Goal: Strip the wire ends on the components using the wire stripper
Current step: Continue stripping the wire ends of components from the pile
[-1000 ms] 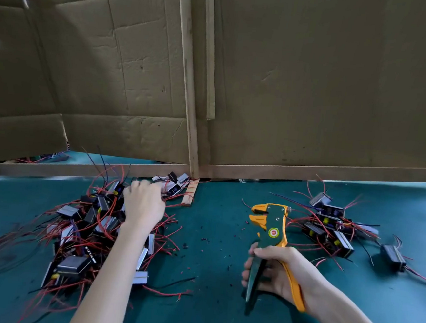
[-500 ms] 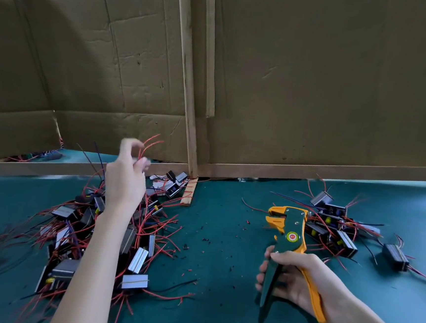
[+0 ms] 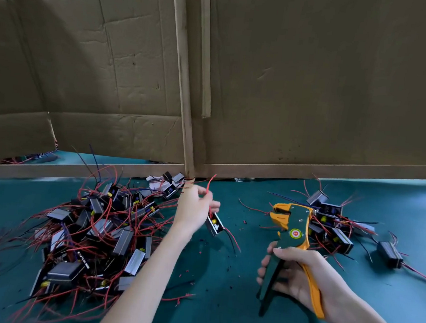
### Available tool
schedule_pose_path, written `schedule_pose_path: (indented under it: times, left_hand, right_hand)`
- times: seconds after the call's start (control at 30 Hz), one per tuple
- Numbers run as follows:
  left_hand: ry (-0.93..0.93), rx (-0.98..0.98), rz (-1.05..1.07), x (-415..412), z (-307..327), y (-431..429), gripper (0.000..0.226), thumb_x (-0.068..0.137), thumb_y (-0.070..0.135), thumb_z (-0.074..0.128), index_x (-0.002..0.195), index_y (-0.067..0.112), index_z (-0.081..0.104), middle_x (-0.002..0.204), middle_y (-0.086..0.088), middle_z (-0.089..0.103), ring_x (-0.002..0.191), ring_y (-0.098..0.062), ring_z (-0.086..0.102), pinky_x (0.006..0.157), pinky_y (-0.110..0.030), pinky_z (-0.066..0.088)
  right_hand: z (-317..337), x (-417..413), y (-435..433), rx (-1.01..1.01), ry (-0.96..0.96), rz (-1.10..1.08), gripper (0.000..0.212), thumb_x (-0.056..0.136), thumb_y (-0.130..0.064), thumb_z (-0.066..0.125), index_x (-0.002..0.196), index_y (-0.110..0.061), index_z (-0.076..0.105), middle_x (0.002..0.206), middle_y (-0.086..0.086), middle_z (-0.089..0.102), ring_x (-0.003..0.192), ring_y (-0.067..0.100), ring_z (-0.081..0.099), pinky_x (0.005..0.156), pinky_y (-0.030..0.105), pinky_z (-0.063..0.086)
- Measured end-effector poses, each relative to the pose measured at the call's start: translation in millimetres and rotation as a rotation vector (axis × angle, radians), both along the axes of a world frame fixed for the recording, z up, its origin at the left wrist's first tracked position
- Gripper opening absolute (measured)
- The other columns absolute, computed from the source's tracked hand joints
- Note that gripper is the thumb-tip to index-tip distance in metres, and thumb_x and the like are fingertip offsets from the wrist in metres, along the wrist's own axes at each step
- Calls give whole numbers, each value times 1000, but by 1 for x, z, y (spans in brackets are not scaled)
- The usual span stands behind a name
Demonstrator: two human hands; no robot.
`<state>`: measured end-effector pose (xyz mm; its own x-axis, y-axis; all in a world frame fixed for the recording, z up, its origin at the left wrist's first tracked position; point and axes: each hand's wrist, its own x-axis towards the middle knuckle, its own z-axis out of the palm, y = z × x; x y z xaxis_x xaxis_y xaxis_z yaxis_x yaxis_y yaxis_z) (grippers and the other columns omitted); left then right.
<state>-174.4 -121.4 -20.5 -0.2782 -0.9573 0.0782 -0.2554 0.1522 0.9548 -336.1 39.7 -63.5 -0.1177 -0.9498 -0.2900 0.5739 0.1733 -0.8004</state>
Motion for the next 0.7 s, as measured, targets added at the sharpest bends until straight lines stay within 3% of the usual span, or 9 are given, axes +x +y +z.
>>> schedule_pose_path:
  times: [0.07, 0.2, 0.3, 0.37, 0.43, 0.6, 0.7]
  left_hand:
    - [-143, 17, 27, 1, -12, -6, 5, 98, 10, 50, 102, 9, 49, 107, -17, 69, 88, -22, 69, 76, -29, 52]
    - [-495, -229, 51, 8, -18, -14, 53, 92, 6, 58, 137, 7, 31, 140, -15, 40, 118, -26, 49, 95, -31, 40]
    - [-608, -521, -143, 14, -13, -16, 50, 81, -9, 57, 124, 15, 51, 138, -5, 39, 130, -19, 36, 102, -21, 31]
    - [-689, -429, -394, 16, -9, -16, 39, 78, -8, 59, 101, 23, 65, 129, 1, 52, 121, -15, 44, 93, -19, 34]
    - [-724, -357, -518, 15, -12, -15, 24, 78, 2, 70, 90, 22, 71, 116, 3, 63, 106, -15, 55, 88, -23, 41]
    - [-532, -320, -448, 9, -24, -13, 12, 77, 7, 77, 75, 19, 73, 79, 0, 73, 70, -9, 63, 74, -28, 52]
    - [-327, -273, -358, 8, -23, -11, 17, 75, 14, 81, 70, 26, 70, 72, 4, 73, 66, -4, 65, 72, -23, 52]
  right_hand:
    - [0, 0, 0, 6, 0, -4, 22, 69, -4, 64, 89, 4, 63, 78, 24, 62, 68, 38, 66, 63, 48, 59]
    - [0, -1, 0, 13, -2, -8, 24, 67, -4, 65, 89, 4, 64, 79, 25, 62, 68, 39, 66, 63, 48, 58]
    - [0, -1, 0, 14, 0, -11, 20, 68, -4, 65, 87, 4, 66, 80, 25, 62, 69, 39, 66, 63, 48, 58]
    - [1, -1, 0, 12, -2, -9, 17, 68, -4, 66, 82, 4, 68, 79, 25, 62, 69, 40, 66, 63, 49, 59]
    - [2, 0, 0, 10, -4, -8, 13, 67, -4, 66, 78, 3, 70, 78, 25, 62, 67, 40, 66, 62, 48, 59]
    - [4, 1, 2, 10, 3, -1, 16, 69, -4, 63, 84, 3, 66, 78, 25, 62, 67, 39, 66, 62, 47, 59]
    - [5, 1, 3, 5, 2, 13, 19, 69, -4, 63, 87, 4, 64, 78, 25, 62, 66, 39, 65, 61, 47, 59]
